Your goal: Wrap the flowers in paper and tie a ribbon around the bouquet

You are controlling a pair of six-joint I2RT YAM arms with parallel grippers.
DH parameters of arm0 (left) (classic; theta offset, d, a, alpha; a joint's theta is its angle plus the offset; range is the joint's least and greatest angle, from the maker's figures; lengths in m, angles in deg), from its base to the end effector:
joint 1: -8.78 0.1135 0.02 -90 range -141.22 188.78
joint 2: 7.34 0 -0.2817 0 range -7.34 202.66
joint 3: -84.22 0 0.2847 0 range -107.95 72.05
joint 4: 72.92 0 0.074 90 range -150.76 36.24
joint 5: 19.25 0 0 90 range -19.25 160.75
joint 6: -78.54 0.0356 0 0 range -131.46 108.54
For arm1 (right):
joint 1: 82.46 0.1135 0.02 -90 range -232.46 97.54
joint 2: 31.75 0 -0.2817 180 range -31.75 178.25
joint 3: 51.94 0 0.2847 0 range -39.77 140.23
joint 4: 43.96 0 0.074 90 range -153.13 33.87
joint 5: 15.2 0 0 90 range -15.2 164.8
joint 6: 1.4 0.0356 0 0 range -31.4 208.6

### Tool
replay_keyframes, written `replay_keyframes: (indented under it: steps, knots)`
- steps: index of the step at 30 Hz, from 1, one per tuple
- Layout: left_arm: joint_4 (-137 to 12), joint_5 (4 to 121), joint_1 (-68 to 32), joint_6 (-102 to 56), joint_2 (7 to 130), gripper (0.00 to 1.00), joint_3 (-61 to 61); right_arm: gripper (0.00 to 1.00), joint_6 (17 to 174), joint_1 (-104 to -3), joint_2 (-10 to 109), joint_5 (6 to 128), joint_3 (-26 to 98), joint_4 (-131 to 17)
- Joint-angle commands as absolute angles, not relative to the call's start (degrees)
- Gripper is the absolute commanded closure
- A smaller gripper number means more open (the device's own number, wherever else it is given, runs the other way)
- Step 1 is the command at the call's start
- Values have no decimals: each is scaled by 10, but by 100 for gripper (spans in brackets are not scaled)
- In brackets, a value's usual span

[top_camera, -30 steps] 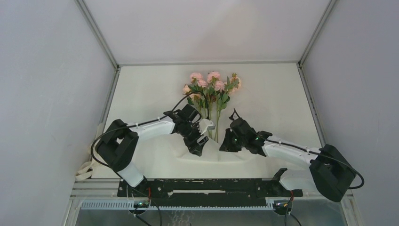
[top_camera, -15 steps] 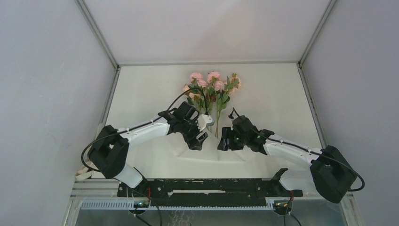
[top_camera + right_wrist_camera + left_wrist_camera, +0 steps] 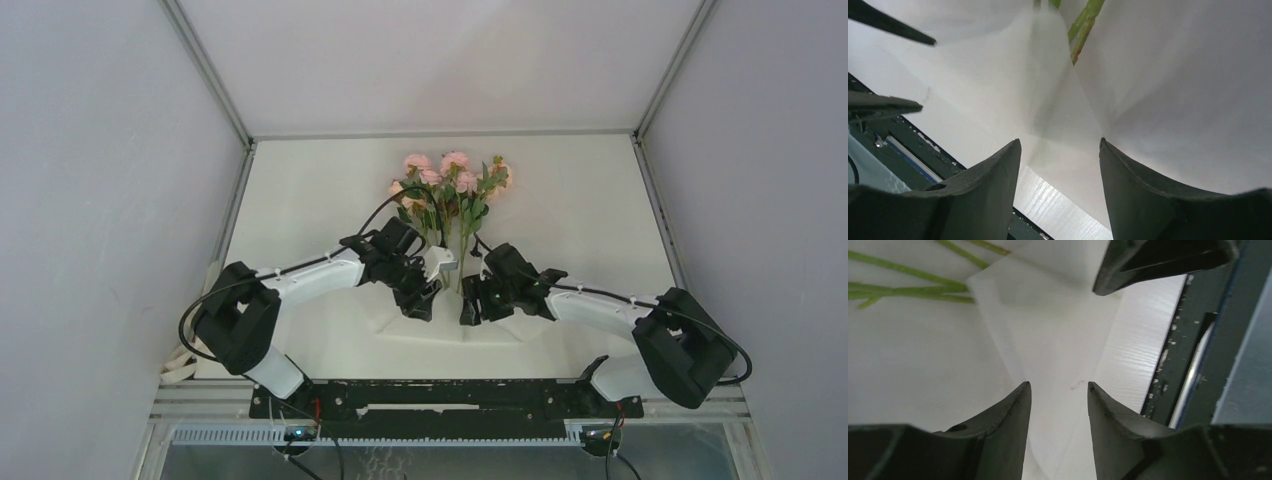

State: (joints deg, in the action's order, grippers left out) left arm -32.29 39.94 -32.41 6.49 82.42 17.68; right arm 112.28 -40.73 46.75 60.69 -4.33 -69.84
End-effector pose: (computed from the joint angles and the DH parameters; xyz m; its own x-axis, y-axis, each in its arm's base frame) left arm 0.2337 -0.2288 0.1891 -0.4160 0.7158 -0.5610 0.9079 0.2913 -0.3016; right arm 0.1940 0.1846 0.1526 -0.8710 -0.2549 -0.4200 -0.4318 0.8050 0.4068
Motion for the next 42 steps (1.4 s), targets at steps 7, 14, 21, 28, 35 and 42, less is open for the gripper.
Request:
replay_keyframes:
  steps: [7,14,21,28,35,42]
  knots:
    - [-326,358,-313,60,832,43,175,33,1121,-443,394,578,-21,-660]
    - [-354,439,-312,51,842,45,175,32,1105,-482,459,562,-6,-655]
    - [-343,414,-314,58,886,55,147,37,1130,-496,481,563,-5,-636]
    - [-374,337,-326,79,873,100,158,48,1197,-551,502,574,-16,-615]
    - [-378,379,-326,62,883,100,112,53,1212,-567,551,562,-17,-603]
    - [-374,479,-324,36,944,100,55,53,1211,-567,483,612,-18,-658]
